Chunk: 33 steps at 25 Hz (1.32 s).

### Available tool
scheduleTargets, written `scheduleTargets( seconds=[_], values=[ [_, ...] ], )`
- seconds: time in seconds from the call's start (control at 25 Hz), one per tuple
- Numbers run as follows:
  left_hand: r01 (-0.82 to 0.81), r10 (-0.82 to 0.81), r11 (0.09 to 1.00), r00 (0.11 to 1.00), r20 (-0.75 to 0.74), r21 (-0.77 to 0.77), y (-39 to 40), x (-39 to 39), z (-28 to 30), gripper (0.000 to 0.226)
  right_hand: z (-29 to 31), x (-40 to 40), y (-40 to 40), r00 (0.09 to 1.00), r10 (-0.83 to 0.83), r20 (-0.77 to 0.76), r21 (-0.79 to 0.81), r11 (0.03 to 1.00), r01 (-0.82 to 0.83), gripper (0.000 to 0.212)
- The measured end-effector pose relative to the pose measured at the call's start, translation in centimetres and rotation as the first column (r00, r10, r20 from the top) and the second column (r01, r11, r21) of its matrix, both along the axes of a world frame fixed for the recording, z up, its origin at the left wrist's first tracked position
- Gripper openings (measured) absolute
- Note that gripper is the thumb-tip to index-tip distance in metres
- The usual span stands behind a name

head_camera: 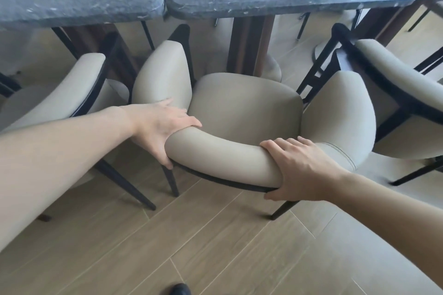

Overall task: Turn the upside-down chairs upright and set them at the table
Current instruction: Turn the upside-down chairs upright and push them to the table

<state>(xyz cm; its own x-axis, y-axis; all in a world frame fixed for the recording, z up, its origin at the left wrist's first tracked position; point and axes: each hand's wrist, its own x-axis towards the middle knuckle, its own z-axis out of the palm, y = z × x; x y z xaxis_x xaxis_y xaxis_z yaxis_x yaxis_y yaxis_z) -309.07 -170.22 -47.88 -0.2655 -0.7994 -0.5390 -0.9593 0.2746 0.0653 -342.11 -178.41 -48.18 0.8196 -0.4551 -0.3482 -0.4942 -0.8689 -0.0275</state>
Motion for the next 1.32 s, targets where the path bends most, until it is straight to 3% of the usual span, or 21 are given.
scheduleTargets(
  seconds=[0.12,0.36,0.64,0.8,1.0,1.12,1.32],
  values=[
    [0.074,-0.071,0.994,0.997,0.043,-0.074,-0.7,0.4,-0.4,0.100,0.4,0.5,-0.9,0.998,0.049,-0.035,0.018,0.999,-0.048,0.092],
    [-0.092,0.095,0.992,0.995,0.038,-0.088,0.2,-0.5,0.5,0.096,1.3,1.2,-1.3,0.982,0.120,-0.144,0.012,0.993,-0.120,0.091],
    [-0.082,0.105,0.964,0.991,0.080,-0.253,3.2,-2.6,-0.2,0.083,2.3,2.1,-3.3,0.939,0.213,-0.271,-0.041,0.972,-0.232,0.091],
    [-0.116,0.138,0.973,0.985,0.102,-0.200,5.2,-0.9,0.1,0.081,2.6,4.7,-2.5,0.936,0.248,-0.250,-0.018,0.965,-0.260,0.088],
    [-0.013,0.040,0.982,0.990,0.138,-0.188,5.5,0.9,0.3,0.084,2.3,5.7,-1.3,0.943,0.243,-0.228,0.044,0.970,-0.240,0.081],
    [0.082,-0.052,0.979,0.986,0.160,-0.184,4.5,1.2,0.5,0.086,2.6,5.8,-1.9,0.939,0.249,-0.237,0.018,0.968,-0.252,0.083],
    [0.050,-0.017,0.985,0.979,0.201,-0.164,2.9,3.6,1.0,0.086,2.3,7.6,-2.7,0.957,0.239,-0.163,-0.021,0.969,-0.246,0.081]
  ],
)
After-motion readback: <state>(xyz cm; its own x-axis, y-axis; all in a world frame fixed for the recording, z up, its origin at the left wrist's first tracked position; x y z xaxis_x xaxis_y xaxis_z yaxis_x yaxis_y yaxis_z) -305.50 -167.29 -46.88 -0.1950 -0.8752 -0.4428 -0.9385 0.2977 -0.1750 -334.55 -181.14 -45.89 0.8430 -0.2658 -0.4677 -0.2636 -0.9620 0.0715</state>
